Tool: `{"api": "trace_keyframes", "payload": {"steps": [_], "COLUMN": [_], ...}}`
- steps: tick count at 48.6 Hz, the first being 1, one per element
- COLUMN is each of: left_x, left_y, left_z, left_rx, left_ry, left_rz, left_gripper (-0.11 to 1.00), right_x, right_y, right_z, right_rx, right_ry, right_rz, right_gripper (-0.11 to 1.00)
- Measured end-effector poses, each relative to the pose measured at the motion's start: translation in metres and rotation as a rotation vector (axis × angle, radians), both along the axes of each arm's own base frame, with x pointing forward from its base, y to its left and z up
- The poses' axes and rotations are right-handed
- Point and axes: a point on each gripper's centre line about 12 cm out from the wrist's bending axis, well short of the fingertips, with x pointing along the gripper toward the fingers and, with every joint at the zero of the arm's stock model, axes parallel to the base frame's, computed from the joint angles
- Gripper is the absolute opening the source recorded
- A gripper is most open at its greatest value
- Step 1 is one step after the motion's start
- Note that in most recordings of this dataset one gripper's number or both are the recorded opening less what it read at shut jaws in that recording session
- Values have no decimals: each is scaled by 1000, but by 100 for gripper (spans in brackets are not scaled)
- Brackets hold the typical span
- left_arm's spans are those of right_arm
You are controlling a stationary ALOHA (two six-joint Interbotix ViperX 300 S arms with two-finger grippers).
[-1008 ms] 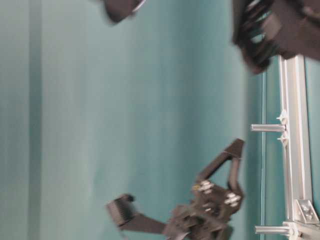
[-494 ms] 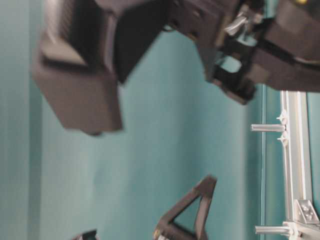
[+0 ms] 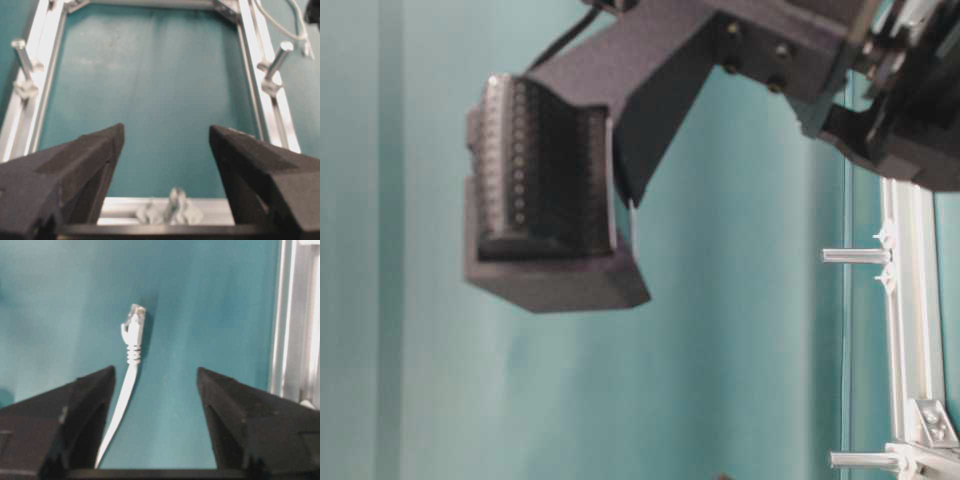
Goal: Move the cable alternately left and right between 8 pins so it hooks onto each one.
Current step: 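Move the left arm aside and lower the right gripper toward the white cable plug, then grasp the clear plug end of the white cable with the right gripper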
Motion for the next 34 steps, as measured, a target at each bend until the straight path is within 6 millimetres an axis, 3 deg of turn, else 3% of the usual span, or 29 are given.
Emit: {"api": "trace_keyframes", "payload": {"steps": [22,34], "left_x": [-44,-68], "left_y": [-5,-8], "left_z": [-5,-4], "left_rx": [0,-5], "left_ry": [-20,-21], "left_rz": [-6,-12], "left_gripper": [76,76], "right_x": [25,33], "right_y": [12,22], "right_z": [-33,-41], "right_rx": [34,63], "right_ry": [12,27], "right_rz": [-46,-85], "right_gripper": [59,59]}}
